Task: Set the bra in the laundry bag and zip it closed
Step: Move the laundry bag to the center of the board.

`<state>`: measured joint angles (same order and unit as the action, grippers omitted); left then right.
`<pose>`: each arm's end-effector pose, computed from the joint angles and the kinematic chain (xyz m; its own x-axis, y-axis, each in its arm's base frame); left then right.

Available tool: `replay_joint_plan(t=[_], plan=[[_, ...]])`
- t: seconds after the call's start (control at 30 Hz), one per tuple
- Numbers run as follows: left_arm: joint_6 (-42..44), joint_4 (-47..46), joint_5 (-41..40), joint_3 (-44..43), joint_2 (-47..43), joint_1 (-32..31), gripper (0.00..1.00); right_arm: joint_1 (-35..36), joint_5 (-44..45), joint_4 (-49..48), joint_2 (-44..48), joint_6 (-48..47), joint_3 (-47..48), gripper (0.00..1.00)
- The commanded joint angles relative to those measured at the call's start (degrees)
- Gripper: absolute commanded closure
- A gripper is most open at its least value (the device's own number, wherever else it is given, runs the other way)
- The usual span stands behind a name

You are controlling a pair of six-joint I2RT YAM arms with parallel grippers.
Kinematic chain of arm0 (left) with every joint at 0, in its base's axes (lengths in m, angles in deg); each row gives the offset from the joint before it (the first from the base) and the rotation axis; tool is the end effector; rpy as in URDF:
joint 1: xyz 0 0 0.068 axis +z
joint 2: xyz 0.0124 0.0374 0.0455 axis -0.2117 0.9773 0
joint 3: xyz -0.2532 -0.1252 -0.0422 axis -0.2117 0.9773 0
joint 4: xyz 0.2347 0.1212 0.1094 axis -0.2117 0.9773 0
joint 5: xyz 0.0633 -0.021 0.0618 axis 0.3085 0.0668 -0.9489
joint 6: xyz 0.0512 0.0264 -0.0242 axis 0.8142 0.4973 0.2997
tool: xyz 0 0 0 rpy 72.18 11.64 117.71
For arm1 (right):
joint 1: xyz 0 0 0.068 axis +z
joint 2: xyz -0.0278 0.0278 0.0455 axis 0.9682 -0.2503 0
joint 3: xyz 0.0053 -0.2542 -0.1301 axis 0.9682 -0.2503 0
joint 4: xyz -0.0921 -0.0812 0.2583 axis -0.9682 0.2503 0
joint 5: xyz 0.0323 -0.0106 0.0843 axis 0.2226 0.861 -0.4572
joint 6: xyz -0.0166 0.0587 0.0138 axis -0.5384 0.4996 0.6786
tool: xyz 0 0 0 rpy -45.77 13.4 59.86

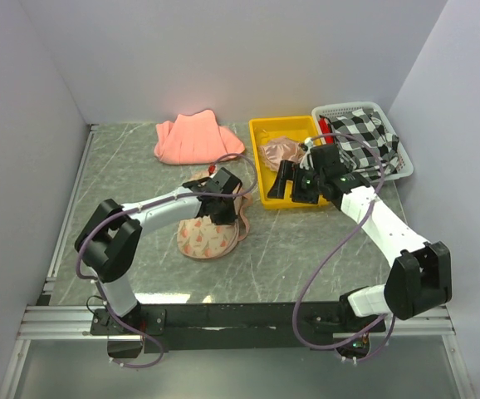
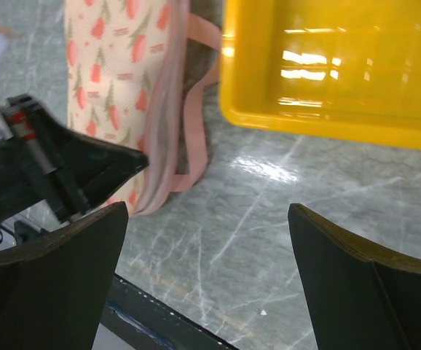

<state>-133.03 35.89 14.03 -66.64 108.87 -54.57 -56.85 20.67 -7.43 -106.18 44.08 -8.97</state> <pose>0.2924 -0.2616 0.1911 -0.9046 -0.1982 -0.3773 -0.0636 0.9381 -0.3404 0.3022 0.1189 0.2831 -0.8252 0.1254 -0.5507 -0.2091 0.8379 0.5041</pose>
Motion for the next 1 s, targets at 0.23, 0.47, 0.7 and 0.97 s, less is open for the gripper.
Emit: replay_joint_plan(t=[0.23,0.47,0.7,0.97], plan=[[0.2,2.3,-1.9,-1.4,-6.8,-1.1,0.8,-2.7,-4.1,-2.0,0.1,0.3,-0.6,0.01],[1.2,2.9,-2.3,-3.0,-7.3,-1.1,0.78,-2.7,-8.6,-4.3,0.0,1.6,-1.6,0.01],[2.3,1.9,-4.5,-1.3,-5.3,-1.1,0.41,-2.7,-9.1,-4.2,-0.4,1.2,-1.7,0.01],[2.4,1.7,-5.7,-2.6,-0.9,-1.2,0.67,-2.7,-8.5,-4.1,-0.6,0.9,-2.1,0.01]])
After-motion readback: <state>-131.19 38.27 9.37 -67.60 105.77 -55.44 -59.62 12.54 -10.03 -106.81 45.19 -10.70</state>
